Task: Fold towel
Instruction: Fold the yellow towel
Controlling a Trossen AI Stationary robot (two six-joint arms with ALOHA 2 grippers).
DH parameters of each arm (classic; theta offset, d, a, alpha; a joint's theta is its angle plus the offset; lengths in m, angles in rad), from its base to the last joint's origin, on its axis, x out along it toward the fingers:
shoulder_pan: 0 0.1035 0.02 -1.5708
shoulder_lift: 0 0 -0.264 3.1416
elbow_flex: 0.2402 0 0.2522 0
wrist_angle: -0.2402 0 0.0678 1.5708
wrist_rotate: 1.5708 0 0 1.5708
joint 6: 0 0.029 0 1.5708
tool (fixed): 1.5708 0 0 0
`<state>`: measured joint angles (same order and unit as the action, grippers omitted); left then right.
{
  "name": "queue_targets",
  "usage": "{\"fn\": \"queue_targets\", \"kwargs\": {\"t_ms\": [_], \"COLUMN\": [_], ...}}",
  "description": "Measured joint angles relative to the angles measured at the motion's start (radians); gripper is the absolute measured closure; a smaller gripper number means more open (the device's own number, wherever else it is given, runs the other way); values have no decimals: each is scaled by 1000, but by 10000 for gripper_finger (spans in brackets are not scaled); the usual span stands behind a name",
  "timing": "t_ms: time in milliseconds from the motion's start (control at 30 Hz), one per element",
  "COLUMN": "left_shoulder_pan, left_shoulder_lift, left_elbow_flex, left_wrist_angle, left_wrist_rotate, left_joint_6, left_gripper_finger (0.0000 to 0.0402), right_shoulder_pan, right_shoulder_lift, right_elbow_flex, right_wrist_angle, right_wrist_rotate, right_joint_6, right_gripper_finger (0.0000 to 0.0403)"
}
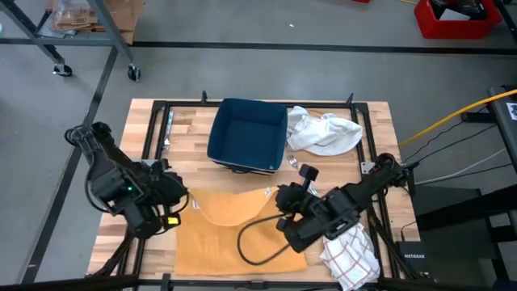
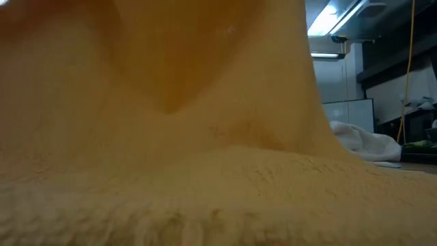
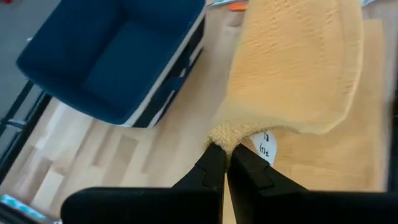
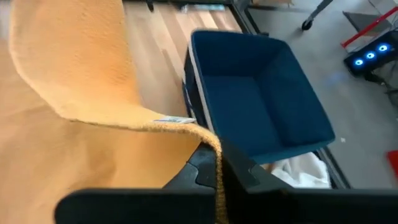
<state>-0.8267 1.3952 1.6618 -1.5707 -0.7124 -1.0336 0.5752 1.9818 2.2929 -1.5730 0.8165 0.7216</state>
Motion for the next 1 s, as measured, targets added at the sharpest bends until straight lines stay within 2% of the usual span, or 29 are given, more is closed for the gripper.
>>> {"fn": "queue_targets", "kwargs": {"t_ms": [100, 267, 700, 867, 1000], "left_shoulder_pan": [20, 11, -46, -46, -44], "left_shoulder_lift": [-16, -62, -94, -94, -94], "left_elbow_flex": [-4, 33, 52, 52, 52], "left_wrist_angle": [0, 0, 8, 19, 3], "left_wrist_rotate": [-1, 43, 193, 235, 225], "left_joint_6": [20, 15, 47, 100, 107], "left_gripper_finger": [401, 401, 401, 401, 401], "right_shoulder_pan": [-26, -35, -10, -13, -13], "right_shoulder_lift": [1, 1, -11, -11, -11], "right_elbow_flex": [2, 47, 63, 62, 63], "right_wrist_angle": [1, 1, 7, 3, 3], "right_wrist_rotate": [-8, -136, -656, -741, -734], "right_joint_6": [-51, -79, 64, 60, 33], "right_gripper_finger": [401, 401, 401, 401, 401]}}
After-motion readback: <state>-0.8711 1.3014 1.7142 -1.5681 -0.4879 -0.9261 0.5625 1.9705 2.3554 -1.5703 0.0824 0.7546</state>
